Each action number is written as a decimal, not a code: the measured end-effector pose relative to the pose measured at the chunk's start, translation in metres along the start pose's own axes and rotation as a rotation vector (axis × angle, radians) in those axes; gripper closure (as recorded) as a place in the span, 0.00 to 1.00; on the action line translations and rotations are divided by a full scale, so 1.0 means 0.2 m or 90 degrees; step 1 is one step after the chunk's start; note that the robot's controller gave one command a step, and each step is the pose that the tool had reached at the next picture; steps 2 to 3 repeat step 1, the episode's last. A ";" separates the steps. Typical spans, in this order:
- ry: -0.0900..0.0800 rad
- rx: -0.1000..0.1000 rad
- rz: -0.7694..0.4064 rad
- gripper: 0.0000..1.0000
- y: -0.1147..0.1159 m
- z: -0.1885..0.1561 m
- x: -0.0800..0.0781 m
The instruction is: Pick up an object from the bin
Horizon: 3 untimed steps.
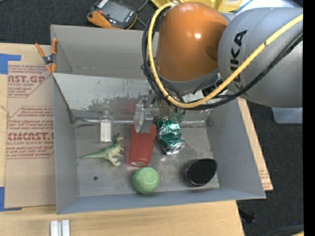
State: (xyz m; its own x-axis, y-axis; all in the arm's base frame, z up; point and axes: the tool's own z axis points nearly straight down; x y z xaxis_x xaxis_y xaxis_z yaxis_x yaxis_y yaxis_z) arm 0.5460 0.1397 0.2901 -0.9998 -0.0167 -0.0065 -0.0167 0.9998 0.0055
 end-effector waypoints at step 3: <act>0.000 0.000 0.000 1.00 0.00 0.00 0.00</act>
Offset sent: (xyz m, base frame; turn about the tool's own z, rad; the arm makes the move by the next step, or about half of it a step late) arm 0.0165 -0.0017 -0.0316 0.0177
